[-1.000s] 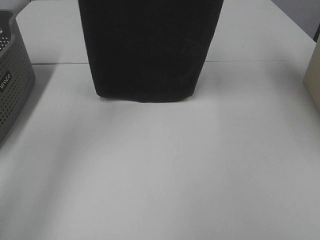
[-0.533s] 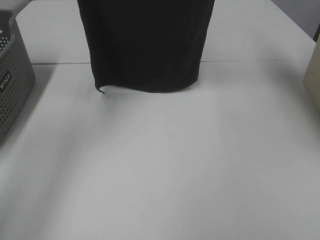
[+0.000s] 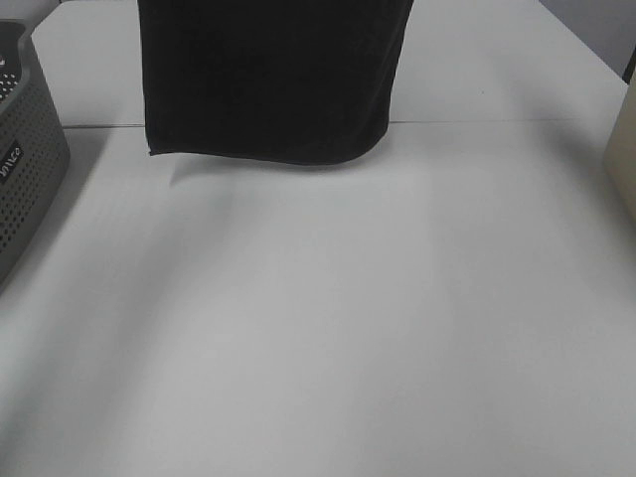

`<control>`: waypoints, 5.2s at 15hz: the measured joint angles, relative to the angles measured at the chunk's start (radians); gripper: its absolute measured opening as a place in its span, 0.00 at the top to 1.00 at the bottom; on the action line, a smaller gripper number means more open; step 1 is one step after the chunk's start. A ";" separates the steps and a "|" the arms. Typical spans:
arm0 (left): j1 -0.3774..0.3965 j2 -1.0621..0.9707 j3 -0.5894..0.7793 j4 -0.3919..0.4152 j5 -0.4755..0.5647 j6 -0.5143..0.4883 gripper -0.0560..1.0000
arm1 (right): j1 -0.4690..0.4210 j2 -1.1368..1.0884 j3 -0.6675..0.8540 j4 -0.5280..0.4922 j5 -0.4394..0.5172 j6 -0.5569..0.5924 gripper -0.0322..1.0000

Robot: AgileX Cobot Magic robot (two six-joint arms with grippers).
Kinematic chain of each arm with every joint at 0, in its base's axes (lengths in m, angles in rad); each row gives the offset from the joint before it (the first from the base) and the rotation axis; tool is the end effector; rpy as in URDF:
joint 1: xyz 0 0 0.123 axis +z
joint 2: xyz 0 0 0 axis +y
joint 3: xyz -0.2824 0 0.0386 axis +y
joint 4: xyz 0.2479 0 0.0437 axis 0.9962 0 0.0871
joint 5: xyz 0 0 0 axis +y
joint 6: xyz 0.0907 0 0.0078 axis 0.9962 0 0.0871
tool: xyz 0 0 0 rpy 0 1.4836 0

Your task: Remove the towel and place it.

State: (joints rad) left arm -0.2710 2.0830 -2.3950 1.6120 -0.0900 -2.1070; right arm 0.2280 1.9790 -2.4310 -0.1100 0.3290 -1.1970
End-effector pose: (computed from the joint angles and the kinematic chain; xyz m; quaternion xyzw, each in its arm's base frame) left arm 0.4586 -0.1358 0.5029 -0.0247 0.5546 -0.3337 0.7619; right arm 0.4297 0.0964 0.5335 -0.4249 0.4629 -0.4072 0.6628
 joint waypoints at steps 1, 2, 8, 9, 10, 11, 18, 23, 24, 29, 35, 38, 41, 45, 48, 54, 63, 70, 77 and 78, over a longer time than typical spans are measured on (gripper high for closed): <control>0.000 0.000 0.000 0.000 0.000 0.000 0.95 | 0.000 0.000 0.000 0.000 0.000 0.000 0.96; -0.002 0.030 -0.037 0.004 0.000 0.000 0.95 | -0.012 0.012 0.000 0.018 -0.044 0.000 0.96; -0.005 0.159 -0.203 0.006 0.016 0.004 0.95 | -0.047 0.094 0.000 0.033 -0.270 -0.012 0.96; -0.007 0.164 -0.204 0.007 0.032 0.007 0.95 | -0.047 0.101 0.000 0.033 -0.284 -0.012 0.96; -0.008 0.171 -0.205 0.007 0.042 0.008 0.95 | -0.047 0.109 0.000 0.033 -0.313 -0.012 0.96; -0.008 0.173 -0.205 0.007 0.048 0.008 0.95 | -0.047 0.121 0.000 0.032 -0.351 -0.012 0.96; -0.008 0.194 -0.207 0.117 0.096 -0.013 0.95 | -0.047 0.180 0.000 0.018 -0.444 0.007 0.96; -0.009 0.227 -0.207 0.124 0.106 -0.056 0.95 | -0.057 0.199 0.000 0.014 -0.439 0.031 0.96; -0.010 0.227 -0.207 0.126 0.106 -0.060 0.95 | -0.059 0.199 0.000 0.014 -0.439 0.044 0.96; -0.010 0.227 -0.208 0.129 0.106 -0.063 0.95 | -0.059 0.199 0.000 -0.011 -0.443 0.062 0.96; -0.005 0.213 -0.208 0.130 -0.016 0.030 0.95 | -0.075 0.094 0.000 0.073 -0.002 0.114 0.96; -0.005 0.150 -0.128 0.130 -0.080 0.034 0.95 | -0.080 0.005 0.000 0.123 0.248 0.115 0.96; -0.003 -0.020 0.240 0.130 -0.112 0.053 0.95 | -0.084 -0.026 0.000 0.131 0.480 0.115 0.96; -0.005 -0.281 0.681 0.130 -0.145 0.109 0.95 | -0.081 -0.064 0.005 0.184 0.868 0.123 0.96; -0.010 -0.562 1.025 0.124 -0.179 0.121 0.95 | -0.076 -0.179 0.073 0.283 0.894 0.198 0.96; -0.015 -0.881 1.398 0.113 -0.264 0.123 0.95 | -0.069 -0.528 0.674 0.340 0.902 0.245 0.96; -0.008 -1.089 1.669 0.111 -0.463 0.014 0.95 | -0.077 -0.905 1.114 0.405 0.896 0.254 0.96; 0.002 -1.091 1.865 0.116 -0.531 -0.003 0.95 | -0.088 -1.019 1.458 0.495 0.890 0.231 0.96; -0.006 -1.091 2.028 0.127 -0.514 0.017 0.95 | -0.092 -1.018 1.752 0.671 0.887 -0.136 0.96; -0.042 -1.091 2.051 0.130 -0.499 0.024 0.95 | -0.092 -1.018 1.793 0.703 0.887 -0.210 0.96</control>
State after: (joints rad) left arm -0.3130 0.9920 -0.3440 1.7420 -0.5890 -2.0830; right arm 0.1360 0.9610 -0.6380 0.5930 1.2160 -1.4070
